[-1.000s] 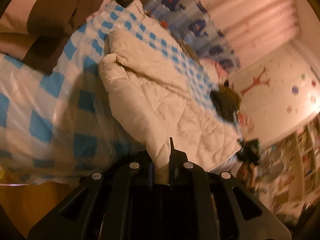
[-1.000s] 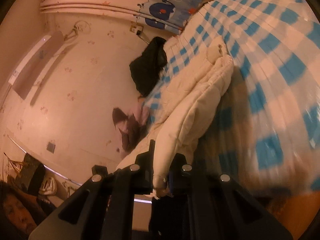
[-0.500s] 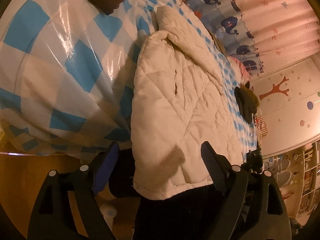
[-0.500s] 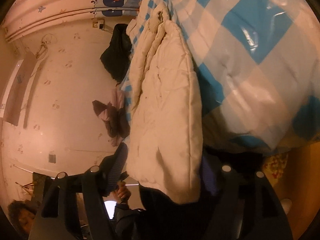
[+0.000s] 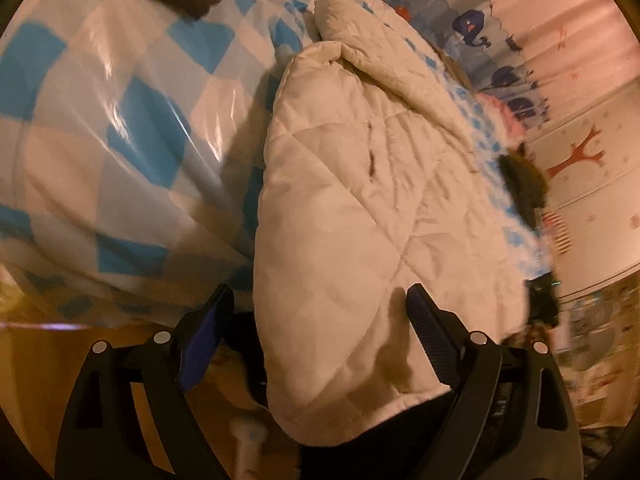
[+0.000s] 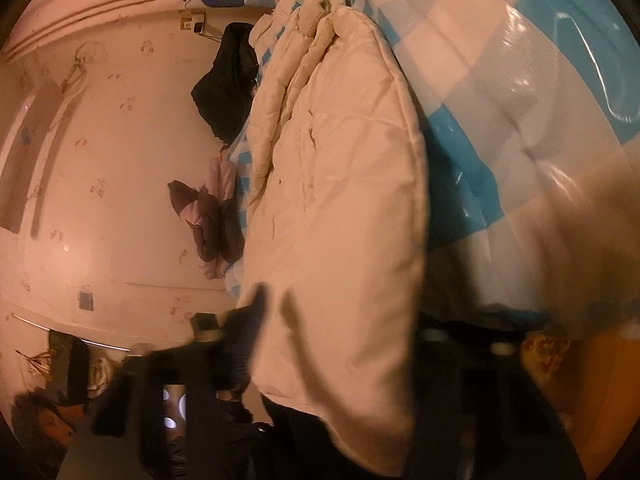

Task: Fold large clothes

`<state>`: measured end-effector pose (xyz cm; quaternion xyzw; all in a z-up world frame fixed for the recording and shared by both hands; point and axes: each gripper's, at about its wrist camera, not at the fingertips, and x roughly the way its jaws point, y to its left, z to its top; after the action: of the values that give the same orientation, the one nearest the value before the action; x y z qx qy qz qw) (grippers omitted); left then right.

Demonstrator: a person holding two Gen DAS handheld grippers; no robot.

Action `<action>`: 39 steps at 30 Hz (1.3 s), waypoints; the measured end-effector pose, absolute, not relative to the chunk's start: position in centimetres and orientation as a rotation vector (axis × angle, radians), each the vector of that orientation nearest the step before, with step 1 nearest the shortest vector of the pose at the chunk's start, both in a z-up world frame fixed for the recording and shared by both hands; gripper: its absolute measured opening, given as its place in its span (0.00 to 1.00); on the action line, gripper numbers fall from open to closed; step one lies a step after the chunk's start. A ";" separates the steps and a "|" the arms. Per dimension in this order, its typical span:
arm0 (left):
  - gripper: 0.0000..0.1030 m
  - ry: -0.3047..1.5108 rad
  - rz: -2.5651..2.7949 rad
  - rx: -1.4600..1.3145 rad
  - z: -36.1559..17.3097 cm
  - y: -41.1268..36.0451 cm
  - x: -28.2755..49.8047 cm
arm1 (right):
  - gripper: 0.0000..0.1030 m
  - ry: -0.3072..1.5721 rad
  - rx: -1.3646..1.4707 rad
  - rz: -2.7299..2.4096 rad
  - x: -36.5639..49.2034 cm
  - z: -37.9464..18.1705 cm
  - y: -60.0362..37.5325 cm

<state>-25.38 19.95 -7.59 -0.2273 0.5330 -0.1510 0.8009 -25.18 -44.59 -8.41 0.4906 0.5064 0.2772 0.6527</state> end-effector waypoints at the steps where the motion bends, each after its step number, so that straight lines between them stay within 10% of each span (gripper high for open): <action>1: 0.81 1.137 -0.299 -0.441 -7.2 19.5 -25.3 | 0.40 1.148 1.109 0.625 -25.2 -8.3 -44.6; 11: 0.81 1.068 -0.179 -0.115 -5.1 16.1 -25.6 | 0.30 1.153 1.074 0.584 -25.1 -8.0 -44.3; 17: 0.24 1.041 -0.191 -0.089 -4.0 15.9 -25.8 | 0.23 1.088 1.080 0.588 -25.2 -6.7 -44.1; 27: 0.12 0.949 -0.204 -0.020 -0.3 14.9 -27.3 | 0.15 0.903 1.088 0.643 -26.4 -1.9 -45.3; 34: 0.12 0.972 -0.230 0.008 -0.1 14.4 -27.6 | 0.16 0.990 1.063 0.652 -26.7 -3.0 -45.2; 39: 0.63 1.068 -0.316 -0.127 -3.1 16.2 -26.8 | 0.59 1.094 1.083 0.632 -25.6 -5.5 -45.7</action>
<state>-26.84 16.16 -3.11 -0.0604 0.5065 -0.1498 0.8470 -25.57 -45.72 -5.53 0.4810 0.4860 0.2808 0.6735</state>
